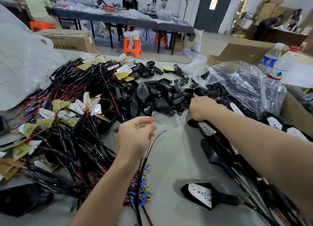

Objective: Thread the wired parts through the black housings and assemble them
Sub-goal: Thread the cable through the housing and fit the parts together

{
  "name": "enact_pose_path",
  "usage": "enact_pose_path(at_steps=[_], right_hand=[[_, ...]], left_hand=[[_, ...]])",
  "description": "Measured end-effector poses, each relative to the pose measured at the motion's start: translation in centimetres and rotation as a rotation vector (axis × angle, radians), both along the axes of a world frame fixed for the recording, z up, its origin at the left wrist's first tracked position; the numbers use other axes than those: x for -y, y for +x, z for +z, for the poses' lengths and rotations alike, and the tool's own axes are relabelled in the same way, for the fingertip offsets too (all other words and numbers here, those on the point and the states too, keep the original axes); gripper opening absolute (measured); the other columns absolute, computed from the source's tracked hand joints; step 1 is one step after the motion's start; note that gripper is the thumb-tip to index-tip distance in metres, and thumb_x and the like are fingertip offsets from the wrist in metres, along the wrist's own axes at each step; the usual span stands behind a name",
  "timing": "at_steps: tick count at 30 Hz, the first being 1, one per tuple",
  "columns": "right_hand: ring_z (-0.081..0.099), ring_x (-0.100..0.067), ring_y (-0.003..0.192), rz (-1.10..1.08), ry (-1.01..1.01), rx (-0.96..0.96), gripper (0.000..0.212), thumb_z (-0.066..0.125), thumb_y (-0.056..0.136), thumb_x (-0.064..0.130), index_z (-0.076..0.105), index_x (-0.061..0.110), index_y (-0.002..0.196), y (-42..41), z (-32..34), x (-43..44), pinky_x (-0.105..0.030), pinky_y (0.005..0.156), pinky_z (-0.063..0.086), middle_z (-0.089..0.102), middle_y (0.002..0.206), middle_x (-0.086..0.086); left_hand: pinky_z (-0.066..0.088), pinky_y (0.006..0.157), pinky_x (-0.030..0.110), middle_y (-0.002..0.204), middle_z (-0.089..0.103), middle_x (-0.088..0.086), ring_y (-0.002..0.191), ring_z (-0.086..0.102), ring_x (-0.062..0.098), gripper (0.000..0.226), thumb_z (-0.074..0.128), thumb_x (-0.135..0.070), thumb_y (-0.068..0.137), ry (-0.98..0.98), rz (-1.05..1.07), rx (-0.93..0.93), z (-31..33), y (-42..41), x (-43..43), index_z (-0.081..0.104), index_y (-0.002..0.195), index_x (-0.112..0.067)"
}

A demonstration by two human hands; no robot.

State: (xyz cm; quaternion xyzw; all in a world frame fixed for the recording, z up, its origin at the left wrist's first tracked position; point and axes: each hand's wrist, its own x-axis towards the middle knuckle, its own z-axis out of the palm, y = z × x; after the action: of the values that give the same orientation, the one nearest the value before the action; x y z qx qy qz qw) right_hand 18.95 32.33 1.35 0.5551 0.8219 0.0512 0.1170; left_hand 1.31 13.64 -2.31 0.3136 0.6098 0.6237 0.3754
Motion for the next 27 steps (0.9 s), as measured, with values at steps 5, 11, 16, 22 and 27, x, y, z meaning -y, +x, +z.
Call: enact_pose_path(at_steps=[5,11,16,22,27], right_hand=[[0.055,-0.032,0.079,-0.086,-0.047,-0.052,0.012,0.056,0.087,0.013,0.049,0.007,0.079,-0.9,0.3,-2.1,-0.038,0.071,0.048,0.054,0.087,-0.012],[0.050,-0.024,0.064,-0.159,-0.024,-0.118,0.022,0.057,0.087,0.006,0.046,0.007,0.068,-1.1,0.4,-2.1,-0.032,0.053,0.040,0.050,0.075,-0.011],[0.056,-0.032,0.085,0.015,0.015,-0.076,0.005,0.052,0.092,0.005,0.054,0.008,0.089,-0.8,0.4,-0.3,-0.038,0.073,0.048,0.055,0.088,-0.010],[0.051,-0.028,0.074,0.125,0.143,-0.099,0.030,0.051,0.090,-0.004,0.040,0.015,0.068,-1.0,0.3,3.0,-0.036,0.066,0.037,0.042,0.070,-0.001],[0.057,-0.006,0.059,-0.106,0.289,-1.080,0.027,0.049,0.095,0.008,0.074,0.016,0.087,-0.2,0.9,7.2,-0.020,0.055,0.042,0.066,0.067,0.001]], left_hand=[[0.052,0.060,0.020,0.074,0.077,0.005,0.059,0.064,0.008,0.020,0.072,-0.001,0.086,-0.017,-0.033,-0.025,-0.2,0.0,0.0,0.078,0.088,-0.020],[0.052,0.057,0.013,0.074,0.077,0.006,0.061,0.066,0.007,0.018,0.073,-0.002,0.088,-0.023,-0.045,-0.035,-0.3,0.0,0.1,0.077,0.093,-0.018],[0.054,0.061,0.012,0.070,0.077,-0.001,0.065,0.070,0.005,0.017,0.076,-0.008,0.087,-0.021,-0.055,-0.106,-0.3,0.3,0.2,0.075,0.097,-0.022],[0.055,0.059,0.021,0.070,0.076,-0.001,0.062,0.069,0.011,0.015,0.077,-0.009,0.083,-0.048,-0.074,-0.164,-0.6,0.5,0.2,0.077,0.087,-0.024],[0.051,0.056,0.018,0.073,0.077,-0.005,0.061,0.070,0.009,0.017,0.077,-0.014,0.080,-0.049,-0.092,-0.185,-0.6,0.6,0.2,0.078,0.083,-0.030]])
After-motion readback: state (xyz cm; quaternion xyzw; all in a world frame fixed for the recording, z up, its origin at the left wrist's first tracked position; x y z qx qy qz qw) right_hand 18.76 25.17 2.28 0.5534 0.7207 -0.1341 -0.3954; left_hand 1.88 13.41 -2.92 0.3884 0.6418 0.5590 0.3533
